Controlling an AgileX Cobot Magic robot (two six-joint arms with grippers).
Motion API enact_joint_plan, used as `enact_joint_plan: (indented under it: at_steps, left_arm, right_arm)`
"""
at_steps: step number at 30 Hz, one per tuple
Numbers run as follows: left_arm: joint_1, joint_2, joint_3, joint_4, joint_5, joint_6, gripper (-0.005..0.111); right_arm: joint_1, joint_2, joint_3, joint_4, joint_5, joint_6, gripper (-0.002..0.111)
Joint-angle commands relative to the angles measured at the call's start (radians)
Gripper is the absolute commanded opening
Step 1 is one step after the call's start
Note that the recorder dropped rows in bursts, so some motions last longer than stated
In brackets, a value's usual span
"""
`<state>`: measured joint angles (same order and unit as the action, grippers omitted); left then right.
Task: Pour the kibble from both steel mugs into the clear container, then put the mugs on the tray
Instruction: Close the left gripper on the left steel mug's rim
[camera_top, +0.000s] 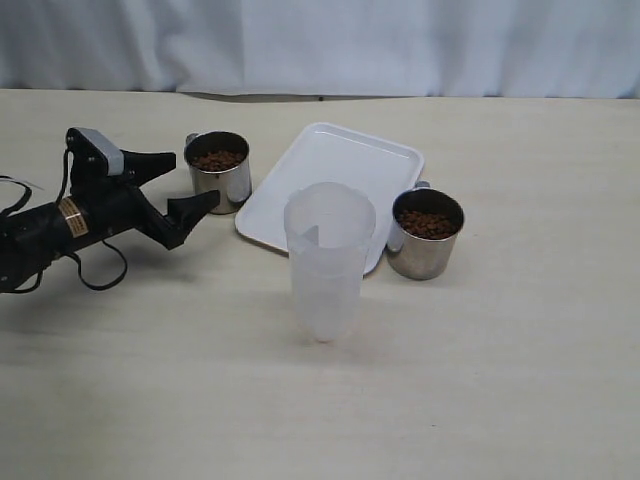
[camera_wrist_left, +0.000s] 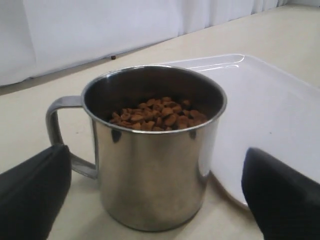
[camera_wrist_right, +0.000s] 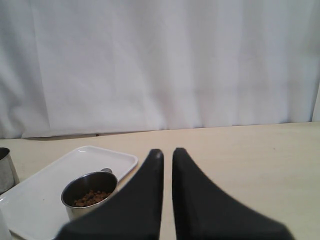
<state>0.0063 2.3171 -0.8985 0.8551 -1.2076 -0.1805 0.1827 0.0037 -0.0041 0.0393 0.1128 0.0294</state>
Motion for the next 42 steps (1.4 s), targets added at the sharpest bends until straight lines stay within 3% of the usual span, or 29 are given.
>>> enact_joint_plan:
  at_steps: [1,11,19,42]
  left_arm:
    - [-0.038,0.035,-0.043,-0.004,-0.014,-0.001,0.067]
    - [-0.065,0.058,-0.078,-0.138,-0.002,-0.001,0.067]
    - [-0.078,0.08,-0.14,-0.082,0.013,-0.001,0.067]
    - [-0.123,0.148,-0.275,-0.11,0.062,-0.012,0.067]
  right_arm:
    - [-0.006,-0.004,0.004,0.005,-0.011,-0.006,0.005]
    - [-0.006,-0.004,0.004,0.005,-0.011,-0.006,0.005]
    - [-0.006,-0.004,0.004,0.005,-0.011,-0.006,0.005]
    - [-0.006,-0.004,0.004,0.005,-0.011,-0.006,0.005]
